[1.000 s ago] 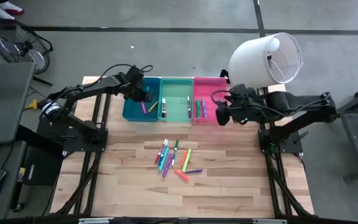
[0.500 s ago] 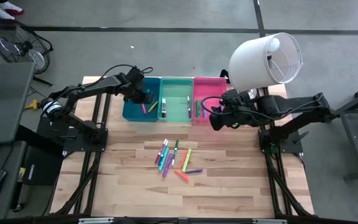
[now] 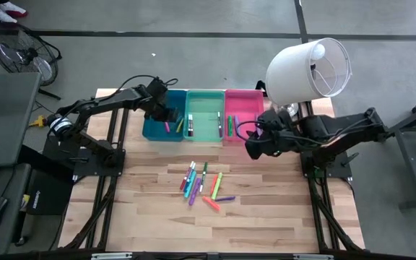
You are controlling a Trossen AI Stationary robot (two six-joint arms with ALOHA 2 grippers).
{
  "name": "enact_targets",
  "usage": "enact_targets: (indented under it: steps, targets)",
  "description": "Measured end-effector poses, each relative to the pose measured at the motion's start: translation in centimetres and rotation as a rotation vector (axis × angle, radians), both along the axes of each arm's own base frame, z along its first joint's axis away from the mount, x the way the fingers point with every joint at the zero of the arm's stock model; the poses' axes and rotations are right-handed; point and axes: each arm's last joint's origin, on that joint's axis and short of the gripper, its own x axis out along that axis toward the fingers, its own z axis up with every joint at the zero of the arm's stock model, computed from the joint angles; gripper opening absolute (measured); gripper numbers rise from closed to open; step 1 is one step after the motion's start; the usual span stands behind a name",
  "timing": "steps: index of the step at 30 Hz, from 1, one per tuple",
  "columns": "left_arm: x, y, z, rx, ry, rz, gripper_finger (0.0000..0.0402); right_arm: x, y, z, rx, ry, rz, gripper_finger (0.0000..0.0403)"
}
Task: Pick & Place Markers
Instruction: Put the light green highlighter pen into the pink bin
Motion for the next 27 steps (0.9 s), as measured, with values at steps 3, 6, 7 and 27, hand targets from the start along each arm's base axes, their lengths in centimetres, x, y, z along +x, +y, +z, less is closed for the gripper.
enact_targets:
  steps: [3, 6, 7, 27]
  targets:
    - [-0.1, -0.2, 0.5, 0.010, -0.016, 0.001, 0.0139, -0.3, 0.4, -0.1, -0.004, 0.022, 0.017, 0.0195]
    - [-0.5, -0.5, 1.5, 0.044, -0.041, 0.005, 0.0139, -0.7, 0.7, -0.3, 0.003, 0.050, 0.011, 0.0195]
    - [-0.6, -0.6, 2.0, 0.061, -0.055, 0.006, 0.0139, -0.9, 0.8, -0.4, 0.005, 0.061, 0.007, 0.0195]
    - [1.2, -9.0, 7.9, 0.335, -0.254, -0.205, 0.0140, -1.6, 1.8, -0.6, 0.005, 0.100, 0.039, 0.0195]
